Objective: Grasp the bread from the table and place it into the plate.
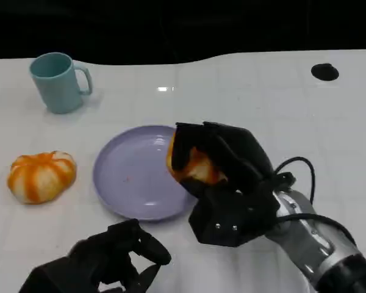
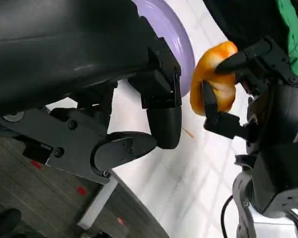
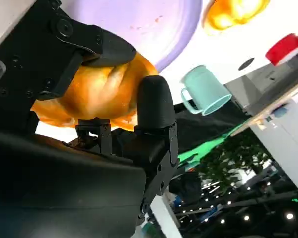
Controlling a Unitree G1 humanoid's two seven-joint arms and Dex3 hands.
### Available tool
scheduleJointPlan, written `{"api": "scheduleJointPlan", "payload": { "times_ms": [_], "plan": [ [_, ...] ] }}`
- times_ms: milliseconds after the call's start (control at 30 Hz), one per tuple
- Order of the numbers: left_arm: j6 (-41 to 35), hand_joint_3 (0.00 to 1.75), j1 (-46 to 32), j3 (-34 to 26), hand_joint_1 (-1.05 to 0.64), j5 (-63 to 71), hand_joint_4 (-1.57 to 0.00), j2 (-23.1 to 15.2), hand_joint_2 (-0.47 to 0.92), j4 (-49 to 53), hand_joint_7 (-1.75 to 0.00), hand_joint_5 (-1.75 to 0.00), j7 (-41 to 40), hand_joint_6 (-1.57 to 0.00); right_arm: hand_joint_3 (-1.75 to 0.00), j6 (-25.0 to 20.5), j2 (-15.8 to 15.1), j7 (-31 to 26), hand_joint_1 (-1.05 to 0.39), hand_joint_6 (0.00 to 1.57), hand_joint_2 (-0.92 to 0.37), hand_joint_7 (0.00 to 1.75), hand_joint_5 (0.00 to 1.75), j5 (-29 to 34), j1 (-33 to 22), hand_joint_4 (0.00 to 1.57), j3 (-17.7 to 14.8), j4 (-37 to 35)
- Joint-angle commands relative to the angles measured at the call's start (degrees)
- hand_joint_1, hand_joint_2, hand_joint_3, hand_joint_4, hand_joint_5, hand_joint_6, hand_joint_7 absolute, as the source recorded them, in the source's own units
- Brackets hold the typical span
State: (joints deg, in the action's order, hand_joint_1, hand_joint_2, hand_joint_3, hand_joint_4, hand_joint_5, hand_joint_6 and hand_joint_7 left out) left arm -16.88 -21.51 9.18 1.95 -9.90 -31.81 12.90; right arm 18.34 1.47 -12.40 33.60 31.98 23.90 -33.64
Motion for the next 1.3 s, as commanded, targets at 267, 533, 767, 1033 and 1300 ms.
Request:
{"api": "scheduleJointPlan", "payload": {
  "times_ms": [267,533,767,1033,1300],
  "plan": [
    [1.5,0.73,-0.8,1.1,-0.25,1.5,-0.65,-0.6,0.76,-0.3,-1.29,-1.75,-0.9,-0.63,-1.1,0.9,5.4,2.3,-0.15,0.84,-0.41,0.98,1.74,-4.2,11.2,0.82,-0.8,-16.9],
    [0.6,0.72,-0.9,1.3,-0.23,1.4,-0.63,-0.1,0.77,-0.7,-1.29,-1.75,-1.1,-0.63,-0.26,-1.3,4.3,10.5,-0.43,0.58,-0.88,0.04,0.43,-3.6,15.3,0.34,1.6,-21.1],
    [1.6,0.72,-0.8,1.1,-0.23,1.8,-0.64,-0.5,0.77,-0.2,-1.3,-1.75,-0.9,-0.63,-0.3,-6.5,3.1,16.9,-0.69,0.2,-0.92,0.0,0.2,-2.0,15.7,0.03,3.6,-19.0],
    [2.2,0.71,-0.9,1.2,-0.24,2.2,-0.64,-0.6,0.77,0.2,-1.3,-1.75,-1.0,-0.63,-0.37,-9.1,1.4,20.3,-0.79,0.12,-0.92,0.0,0.11,-1.1,14.1,0.0,4.8,-14.2],
    [2.5,0.7,-0.7,0.9,-0.25,1.5,-0.65,-0.3,0.78,1.0,-1.3,-1.75,-0.9,-0.63,-0.4,-8.7,-0.4,20.4,-0.82,0.12,-0.92,0.0,0.18,-0.2,13.3,0.11,5.9,-11.1]
  ]
}}
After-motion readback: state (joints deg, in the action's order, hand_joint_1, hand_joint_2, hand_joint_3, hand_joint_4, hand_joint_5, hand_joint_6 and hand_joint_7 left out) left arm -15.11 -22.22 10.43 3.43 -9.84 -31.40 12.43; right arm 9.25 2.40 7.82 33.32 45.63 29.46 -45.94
